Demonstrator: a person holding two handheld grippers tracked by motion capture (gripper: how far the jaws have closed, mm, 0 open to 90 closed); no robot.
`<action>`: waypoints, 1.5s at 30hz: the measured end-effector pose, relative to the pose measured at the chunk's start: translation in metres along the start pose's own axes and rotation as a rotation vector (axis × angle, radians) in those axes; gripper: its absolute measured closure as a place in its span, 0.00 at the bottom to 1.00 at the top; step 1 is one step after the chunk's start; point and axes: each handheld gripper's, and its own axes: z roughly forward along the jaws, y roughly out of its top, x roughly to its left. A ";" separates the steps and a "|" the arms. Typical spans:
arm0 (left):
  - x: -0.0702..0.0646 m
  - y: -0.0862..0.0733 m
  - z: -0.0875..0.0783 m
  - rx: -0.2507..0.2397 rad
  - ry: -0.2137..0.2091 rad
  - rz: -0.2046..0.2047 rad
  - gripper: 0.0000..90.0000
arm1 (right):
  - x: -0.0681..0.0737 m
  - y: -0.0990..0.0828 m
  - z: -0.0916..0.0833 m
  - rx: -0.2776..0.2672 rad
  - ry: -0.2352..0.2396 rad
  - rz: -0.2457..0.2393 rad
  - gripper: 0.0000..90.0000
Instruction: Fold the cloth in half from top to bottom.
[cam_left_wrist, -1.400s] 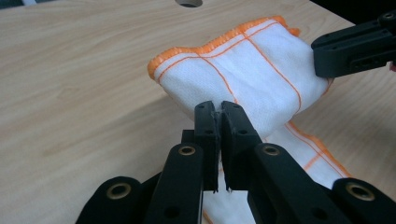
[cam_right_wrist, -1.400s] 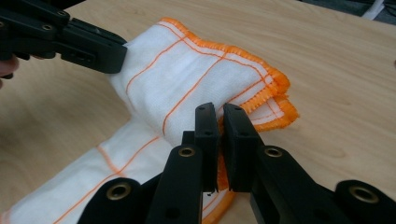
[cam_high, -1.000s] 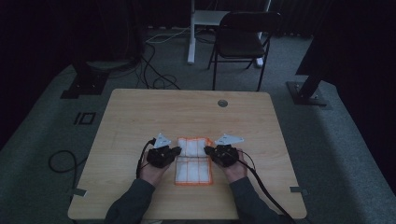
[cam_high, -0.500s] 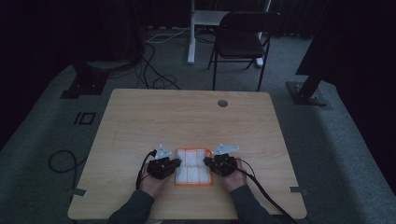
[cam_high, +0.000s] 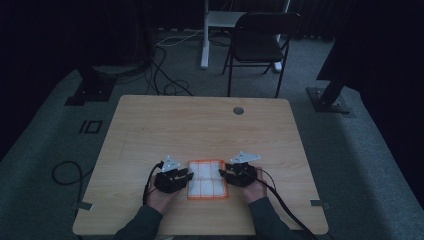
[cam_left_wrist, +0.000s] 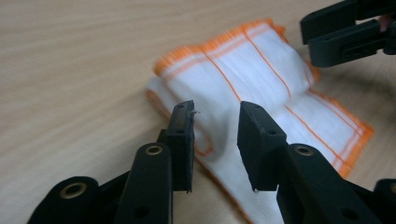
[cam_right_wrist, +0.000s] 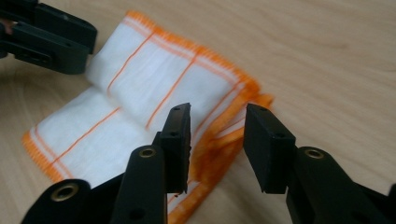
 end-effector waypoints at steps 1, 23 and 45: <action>0.002 0.001 -0.001 -0.007 0.005 -0.007 0.74 | -0.002 0.001 -0.001 -0.007 -0.006 0.001 0.68; 0.024 0.026 0.022 -0.003 -0.001 -0.048 0.62 | -0.018 0.018 0.017 0.004 0.009 0.038 0.61; 0.018 0.024 0.024 0.032 -0.001 -0.031 0.95 | -0.018 0.016 0.020 0.060 0.064 0.027 0.90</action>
